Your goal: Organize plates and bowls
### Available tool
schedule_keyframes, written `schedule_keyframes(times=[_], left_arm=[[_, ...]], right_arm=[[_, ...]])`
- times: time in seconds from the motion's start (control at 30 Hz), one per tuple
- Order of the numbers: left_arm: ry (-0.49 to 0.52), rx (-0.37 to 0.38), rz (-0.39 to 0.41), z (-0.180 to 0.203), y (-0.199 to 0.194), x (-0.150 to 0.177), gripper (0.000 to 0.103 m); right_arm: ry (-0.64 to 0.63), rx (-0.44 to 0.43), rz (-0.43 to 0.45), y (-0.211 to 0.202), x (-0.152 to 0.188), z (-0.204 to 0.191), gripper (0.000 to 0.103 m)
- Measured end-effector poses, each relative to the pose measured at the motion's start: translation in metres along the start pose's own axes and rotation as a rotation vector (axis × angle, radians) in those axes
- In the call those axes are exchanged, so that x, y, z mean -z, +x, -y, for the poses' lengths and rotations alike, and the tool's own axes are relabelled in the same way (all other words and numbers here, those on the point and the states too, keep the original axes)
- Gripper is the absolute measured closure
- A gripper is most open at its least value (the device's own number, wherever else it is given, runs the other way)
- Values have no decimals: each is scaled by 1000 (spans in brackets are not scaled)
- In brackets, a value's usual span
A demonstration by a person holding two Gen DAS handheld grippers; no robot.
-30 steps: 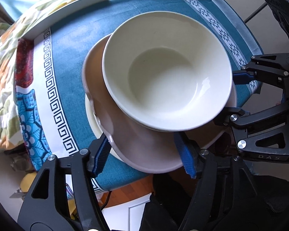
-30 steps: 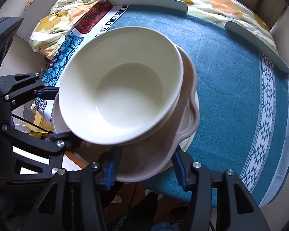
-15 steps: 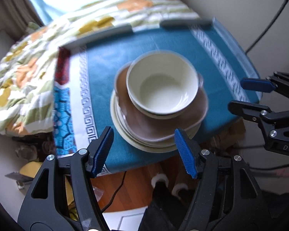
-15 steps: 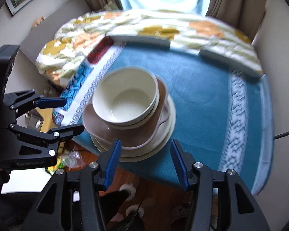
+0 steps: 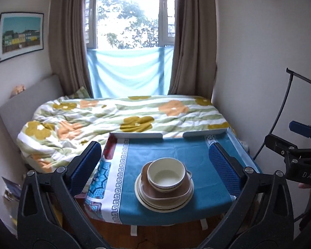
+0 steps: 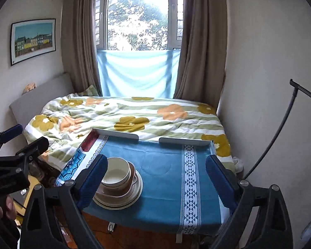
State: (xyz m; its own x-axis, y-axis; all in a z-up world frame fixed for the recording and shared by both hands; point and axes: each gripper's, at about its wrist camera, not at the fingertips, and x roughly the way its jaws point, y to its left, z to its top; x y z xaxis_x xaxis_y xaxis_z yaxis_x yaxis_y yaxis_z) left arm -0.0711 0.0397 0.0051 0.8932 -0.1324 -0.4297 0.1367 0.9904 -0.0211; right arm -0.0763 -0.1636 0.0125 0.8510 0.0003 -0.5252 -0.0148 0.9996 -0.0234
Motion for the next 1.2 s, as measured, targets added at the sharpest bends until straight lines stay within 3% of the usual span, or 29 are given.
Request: schedule_keyframes(times=[0.17, 0.33, 1.2], left_arm=[[-21, 5, 44, 2, -19, 0, 0], [-3, -15, 61, 9, -27, 0, 0], [19, -47, 67, 14, -32, 0, 0]], right_arm=[[60, 56, 63, -17, 6, 13, 8], [71, 56, 81, -27, 8, 17, 8], [66, 62, 85, -24, 11, 11, 8]])
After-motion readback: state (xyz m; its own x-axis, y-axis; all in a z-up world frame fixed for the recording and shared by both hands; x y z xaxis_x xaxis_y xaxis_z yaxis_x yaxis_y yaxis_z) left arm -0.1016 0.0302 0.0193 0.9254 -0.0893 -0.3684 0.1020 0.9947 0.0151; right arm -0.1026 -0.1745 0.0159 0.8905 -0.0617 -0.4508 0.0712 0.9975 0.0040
